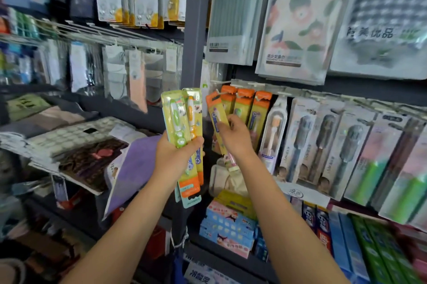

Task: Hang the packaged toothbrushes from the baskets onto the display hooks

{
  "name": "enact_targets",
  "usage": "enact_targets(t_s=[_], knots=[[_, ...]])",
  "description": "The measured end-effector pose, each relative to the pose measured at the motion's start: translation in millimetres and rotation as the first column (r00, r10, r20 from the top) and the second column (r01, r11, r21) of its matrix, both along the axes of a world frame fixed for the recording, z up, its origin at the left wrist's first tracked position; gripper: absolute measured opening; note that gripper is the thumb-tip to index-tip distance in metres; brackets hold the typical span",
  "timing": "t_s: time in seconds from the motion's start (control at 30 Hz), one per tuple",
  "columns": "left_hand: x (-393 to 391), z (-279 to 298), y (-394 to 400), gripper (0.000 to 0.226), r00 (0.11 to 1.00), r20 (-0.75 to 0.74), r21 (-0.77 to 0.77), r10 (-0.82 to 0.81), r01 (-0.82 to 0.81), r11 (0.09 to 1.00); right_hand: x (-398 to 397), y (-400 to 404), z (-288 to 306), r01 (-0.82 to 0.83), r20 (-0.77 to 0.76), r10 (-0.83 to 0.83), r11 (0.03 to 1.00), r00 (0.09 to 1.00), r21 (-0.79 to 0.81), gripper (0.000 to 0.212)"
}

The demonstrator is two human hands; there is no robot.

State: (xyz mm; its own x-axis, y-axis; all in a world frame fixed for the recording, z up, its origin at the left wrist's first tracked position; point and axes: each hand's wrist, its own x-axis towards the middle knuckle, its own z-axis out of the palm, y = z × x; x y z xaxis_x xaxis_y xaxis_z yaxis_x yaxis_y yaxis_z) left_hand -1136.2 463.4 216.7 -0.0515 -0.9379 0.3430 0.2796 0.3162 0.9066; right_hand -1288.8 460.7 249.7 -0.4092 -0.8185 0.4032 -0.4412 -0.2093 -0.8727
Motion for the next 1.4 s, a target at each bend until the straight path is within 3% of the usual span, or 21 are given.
enact_targets(t_s=[0.2, 0.3, 0.43, 0.57, 0.7, 0.8, 0.87, 0.97, 1.07, 1.2, 1.27, 1.4], knots=[[1.8, -3.3, -5.9, 0.033, 1.000, 0.008, 0.037, 0.008, -0.008, 0.999, 2.1, -12.5, -1.2, 0.101, 0.133, -0.082, 0.985, 0.988, -0.139, 0.009], [1.2, -5.5, -8.2, 0.033, 0.999, 0.036, 0.020, 0.028, -0.029, 0.999, 0.4, -23.8, -10.1, 0.142, 0.212, -0.126, 0.988, 0.969, -0.062, 0.027], [1.2, -6.7, -10.1, 0.035, 0.997, 0.068, 0.006, 0.040, -0.041, 0.999, -0.4, -26.8, -26.2, 0.161, 0.167, -0.174, 0.983, 0.971, 0.087, 0.052], [-0.6, -8.4, -7.5, 0.034, 0.988, 0.131, -0.054, 0.079, -0.073, 0.996, -1.1, -9.4, -42.2, 0.109, 0.176, -0.139, 0.979, 0.974, 0.169, 0.054], [4.3, -6.3, -0.9, 0.036, 0.992, 0.121, -0.031, -0.030, 0.034, 0.999, 0.0, 23.8, -54.1, 0.237, 0.065, -0.238, 0.971, 0.969, 0.013, 0.050], [3.3, -8.1, 9.4, 0.046, 0.966, 0.210, -0.037, -0.150, 0.161, 0.986, 8.1, 47.9, -34.9, 0.054, 0.188, -0.037, 0.995, 0.981, -0.088, 0.039], [-1.0, -10.9, 17.2, 0.051, 0.918, 0.341, -0.051, -0.205, 0.236, 0.970, 14.6, 58.9, -22.9, -0.072, 0.207, 0.100, 0.988, 0.973, -0.135, 0.048], [-3.7, -16.3, 27.6, 0.044, 0.881, 0.379, -0.019, -0.283, 0.313, 0.949, 18.6, 67.8, -20.6, -0.081, 0.174, 0.117, 0.976, 0.978, -0.203, 0.042], [0.0, -21.1, 32.4, 0.039, 0.883, 0.330, 0.033, -0.333, 0.342, 0.939, 14.3, 73.5, -26.7, -0.062, 0.262, 0.122, 0.972, 0.957, -0.227, 0.040], [4.9, -38.1, 28.9, 0.033, 0.928, 0.266, 0.123, -0.260, 0.235, 0.964, 8.7, 80.8, -32.2, 0.091, 0.443, 0.013, 0.973, 0.896, -0.211, 0.047], [4.6, -49.1, 27.8, 0.041, 0.954, 0.253, 0.140, -0.161, 0.129, 0.982, 0.0, 85.3, -35.3, 0.236, 0.532, -0.081, 0.944, 0.843, -0.230, 0.038], [-10.0, -73.2, 31.1, 0.034, 0.955, 0.291, 0.072, 0.053, -0.077, 0.994, -16.7, 96.4, -52.0, 0.409, 0.607, -0.202, 0.884, 0.768, -0.224, 0.037]])
